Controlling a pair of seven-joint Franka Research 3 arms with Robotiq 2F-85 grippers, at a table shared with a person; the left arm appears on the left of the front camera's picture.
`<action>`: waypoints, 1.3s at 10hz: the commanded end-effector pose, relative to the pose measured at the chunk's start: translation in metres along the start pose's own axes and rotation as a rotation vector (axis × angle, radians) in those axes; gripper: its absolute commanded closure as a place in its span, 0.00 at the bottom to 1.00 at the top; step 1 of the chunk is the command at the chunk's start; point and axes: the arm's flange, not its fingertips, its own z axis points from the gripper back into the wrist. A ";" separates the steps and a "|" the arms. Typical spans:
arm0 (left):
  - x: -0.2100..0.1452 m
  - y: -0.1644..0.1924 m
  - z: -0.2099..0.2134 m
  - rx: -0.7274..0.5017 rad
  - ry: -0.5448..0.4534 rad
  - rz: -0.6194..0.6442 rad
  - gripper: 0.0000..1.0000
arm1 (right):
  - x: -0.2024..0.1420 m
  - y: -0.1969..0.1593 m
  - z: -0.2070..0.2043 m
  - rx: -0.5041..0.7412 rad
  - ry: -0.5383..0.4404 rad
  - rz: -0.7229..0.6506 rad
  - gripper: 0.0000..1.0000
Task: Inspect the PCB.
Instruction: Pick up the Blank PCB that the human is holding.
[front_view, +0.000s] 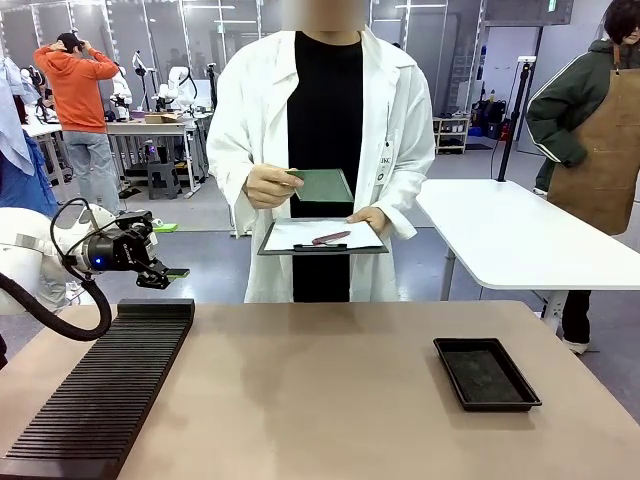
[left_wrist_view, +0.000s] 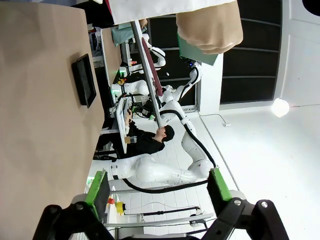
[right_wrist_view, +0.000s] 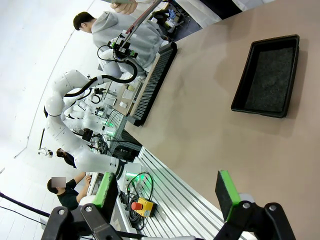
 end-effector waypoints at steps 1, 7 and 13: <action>0.000 0.000 -0.001 0.002 0.000 0.000 0.00 | 0.002 0.001 0.000 0.011 -0.016 0.008 0.00; 0.000 0.000 0.000 0.000 0.000 0.000 0.00 | 0.002 0.001 0.000 0.011 -0.016 0.008 0.00; -0.155 -0.076 0.146 0.193 -0.047 -0.141 0.00 | 0.002 0.001 0.000 0.011 -0.016 0.008 0.00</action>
